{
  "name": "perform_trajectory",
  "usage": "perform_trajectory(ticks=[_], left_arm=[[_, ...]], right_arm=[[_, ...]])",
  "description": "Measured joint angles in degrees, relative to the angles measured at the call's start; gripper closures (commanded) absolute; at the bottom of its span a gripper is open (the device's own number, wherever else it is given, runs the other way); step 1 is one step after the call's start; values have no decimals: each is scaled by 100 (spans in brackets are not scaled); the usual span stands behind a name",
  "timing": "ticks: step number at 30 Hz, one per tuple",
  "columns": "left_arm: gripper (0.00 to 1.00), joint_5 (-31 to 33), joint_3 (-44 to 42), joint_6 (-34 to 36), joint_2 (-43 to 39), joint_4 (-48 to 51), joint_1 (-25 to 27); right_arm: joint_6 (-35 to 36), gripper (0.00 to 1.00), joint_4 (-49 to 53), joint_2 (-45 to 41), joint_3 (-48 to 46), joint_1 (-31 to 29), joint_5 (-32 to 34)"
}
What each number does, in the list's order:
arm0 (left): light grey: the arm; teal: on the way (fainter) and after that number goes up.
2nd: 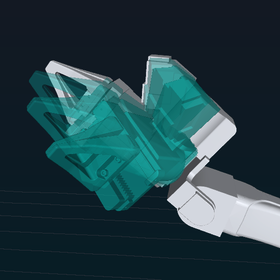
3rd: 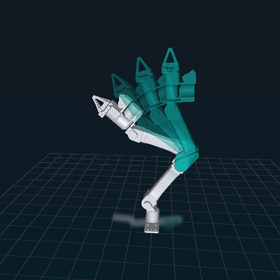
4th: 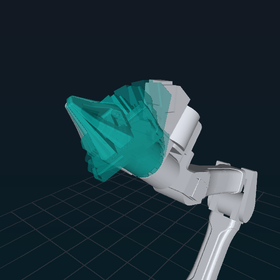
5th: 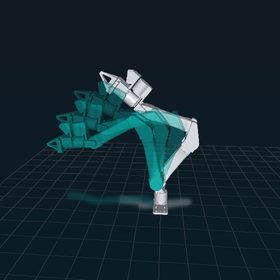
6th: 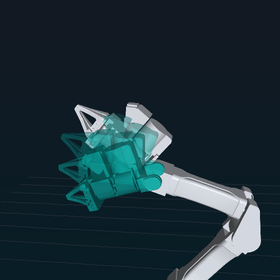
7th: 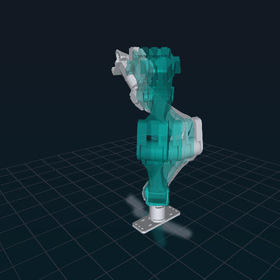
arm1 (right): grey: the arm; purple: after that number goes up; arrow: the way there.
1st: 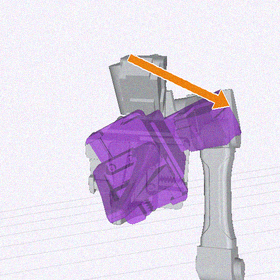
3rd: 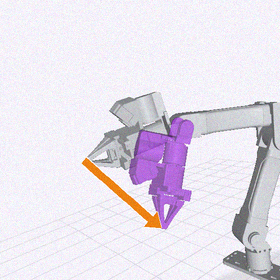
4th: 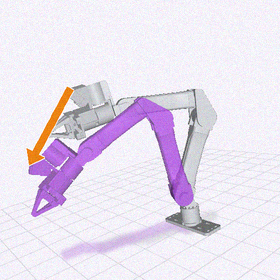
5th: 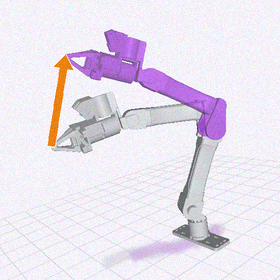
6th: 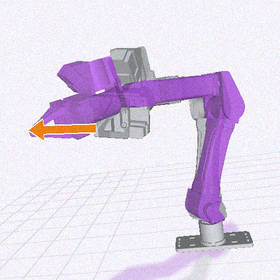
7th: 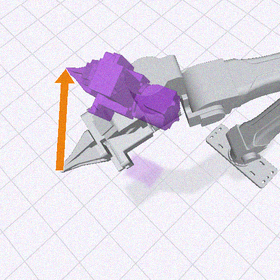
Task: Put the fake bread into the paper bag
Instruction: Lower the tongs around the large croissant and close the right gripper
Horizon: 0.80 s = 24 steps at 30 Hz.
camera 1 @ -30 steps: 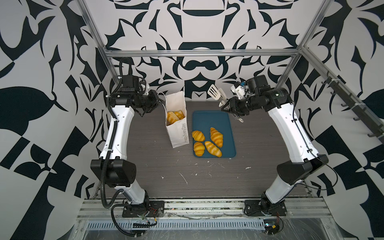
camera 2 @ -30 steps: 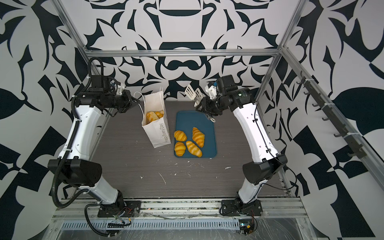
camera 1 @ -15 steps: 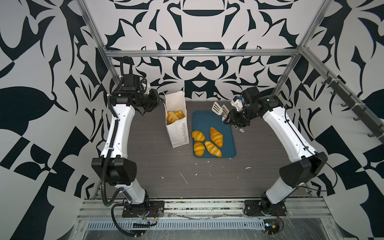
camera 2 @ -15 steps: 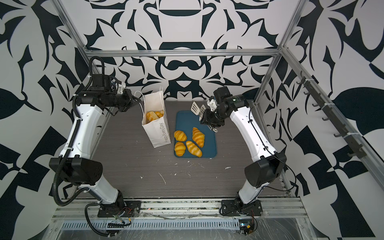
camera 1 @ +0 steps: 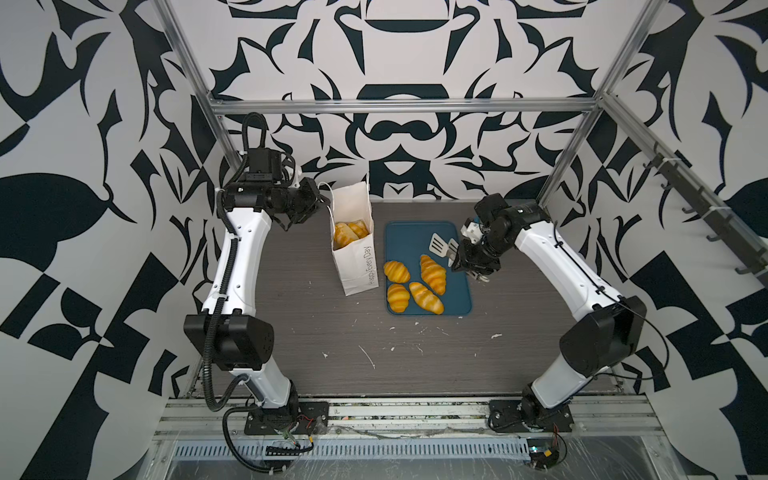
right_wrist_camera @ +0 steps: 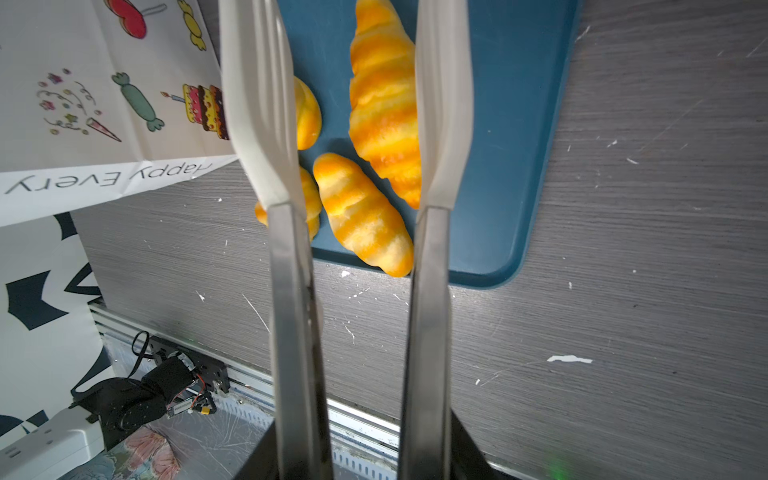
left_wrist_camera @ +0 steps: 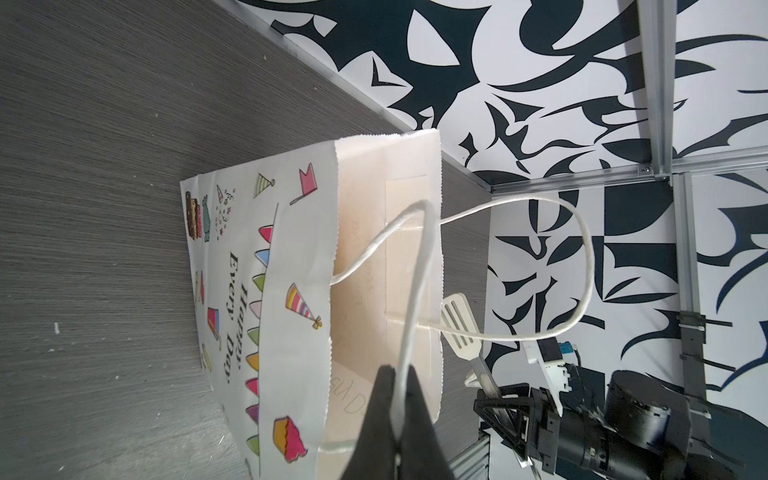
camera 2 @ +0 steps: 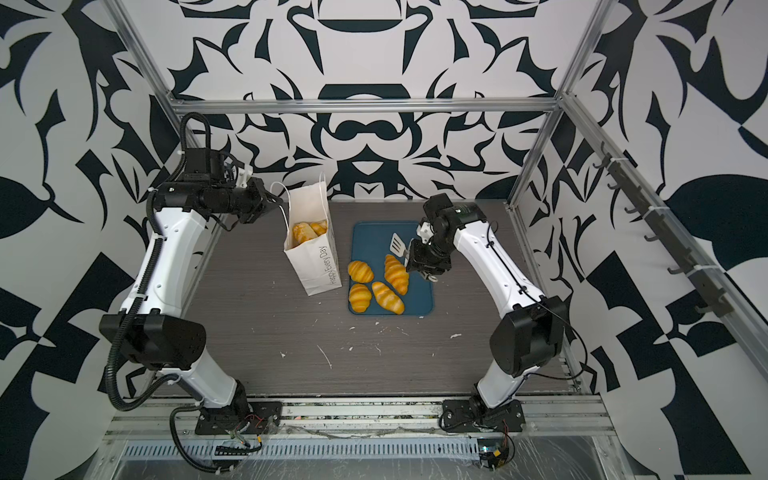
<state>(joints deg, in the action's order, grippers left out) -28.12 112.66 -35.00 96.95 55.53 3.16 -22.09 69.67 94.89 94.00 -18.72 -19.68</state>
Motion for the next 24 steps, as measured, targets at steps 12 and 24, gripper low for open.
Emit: perform_trajectory(ticks=[12,24], left_arm=[[100,2,-2,-2,0,0,37],[100,2,-7,-2,0,-2,39]], right_arm=[[-4,54,-4,-9,-520,0,70],[-44,52,-61,-9,-702,0,46]])
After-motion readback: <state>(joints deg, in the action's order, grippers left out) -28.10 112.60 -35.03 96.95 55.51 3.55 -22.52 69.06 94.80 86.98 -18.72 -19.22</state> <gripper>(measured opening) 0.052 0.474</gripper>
